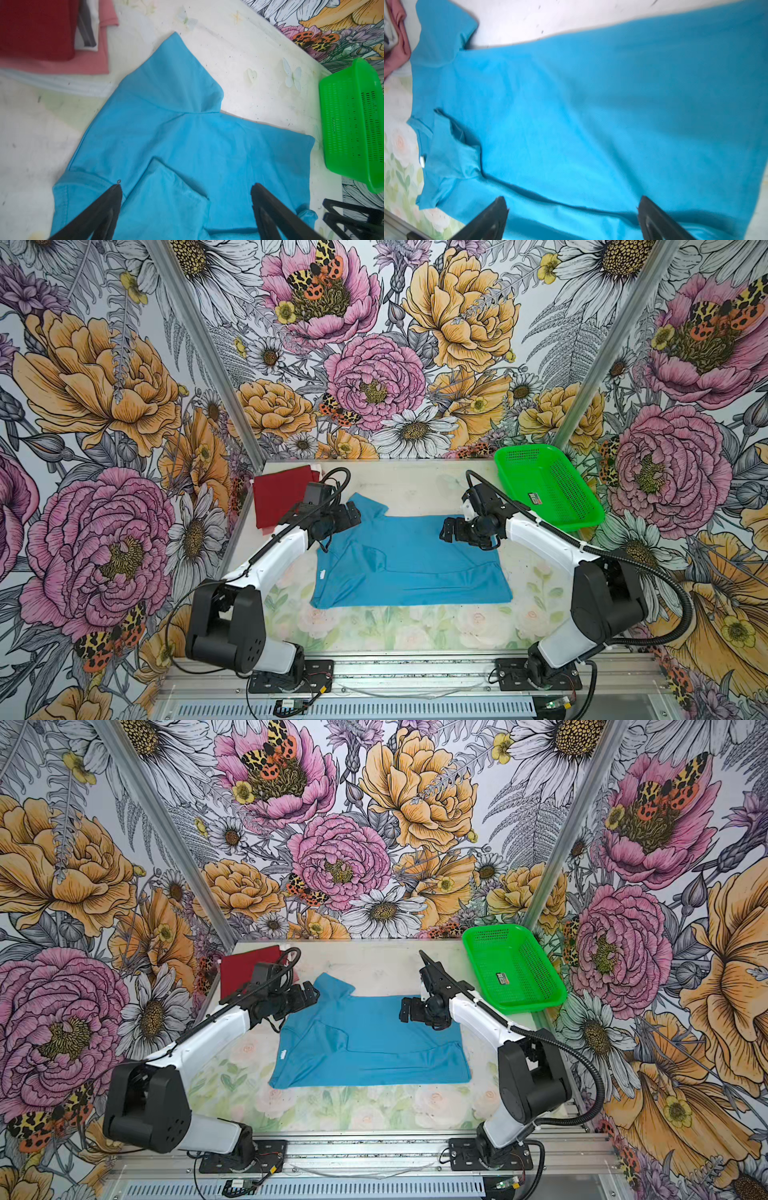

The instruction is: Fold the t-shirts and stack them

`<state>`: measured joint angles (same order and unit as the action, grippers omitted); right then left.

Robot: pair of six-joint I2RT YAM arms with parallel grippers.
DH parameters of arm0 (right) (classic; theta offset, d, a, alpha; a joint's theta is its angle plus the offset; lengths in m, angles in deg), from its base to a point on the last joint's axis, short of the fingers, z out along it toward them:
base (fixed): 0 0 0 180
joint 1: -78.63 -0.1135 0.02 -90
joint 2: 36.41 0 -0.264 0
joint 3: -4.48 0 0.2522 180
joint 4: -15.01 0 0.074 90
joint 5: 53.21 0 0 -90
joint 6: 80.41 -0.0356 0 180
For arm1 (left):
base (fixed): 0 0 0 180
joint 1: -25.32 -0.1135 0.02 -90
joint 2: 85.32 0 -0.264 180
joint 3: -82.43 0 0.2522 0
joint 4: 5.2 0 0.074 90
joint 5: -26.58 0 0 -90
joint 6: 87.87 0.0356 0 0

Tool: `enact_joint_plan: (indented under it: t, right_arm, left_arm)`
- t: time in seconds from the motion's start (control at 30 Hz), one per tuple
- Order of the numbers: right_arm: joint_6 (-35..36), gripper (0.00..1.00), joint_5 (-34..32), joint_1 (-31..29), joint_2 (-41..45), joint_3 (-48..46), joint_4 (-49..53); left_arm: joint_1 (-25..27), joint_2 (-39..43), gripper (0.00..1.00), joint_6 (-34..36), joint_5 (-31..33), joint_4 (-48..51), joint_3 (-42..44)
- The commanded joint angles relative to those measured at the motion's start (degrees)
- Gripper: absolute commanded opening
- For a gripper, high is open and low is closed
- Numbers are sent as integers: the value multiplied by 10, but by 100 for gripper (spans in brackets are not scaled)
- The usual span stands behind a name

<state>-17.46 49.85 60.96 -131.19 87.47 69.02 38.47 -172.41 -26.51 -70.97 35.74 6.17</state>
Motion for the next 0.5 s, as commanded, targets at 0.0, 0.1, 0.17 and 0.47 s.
enact_joint_plan:
  t: [0.0, 0.1, 0.17, 0.47]
  right_arm:
    - [42, 98, -40, 39, -53, 58, 11]
    - [51, 93, -80, 76, -107, 108, 17]
    - [53, 86, -100, 97, -147, 138, 20]
    - [52, 52, -149, 131, -252, 237, 28]
  left_arm:
    - [-8, -78, 92, 48, 0, 15, -70]
    - [-15, -149, 86, 60, 6, 14, -143]
    - [-21, -203, 84, 67, 4, 9, -186]
    - [-37, -303, 79, 91, -22, -1, -288]
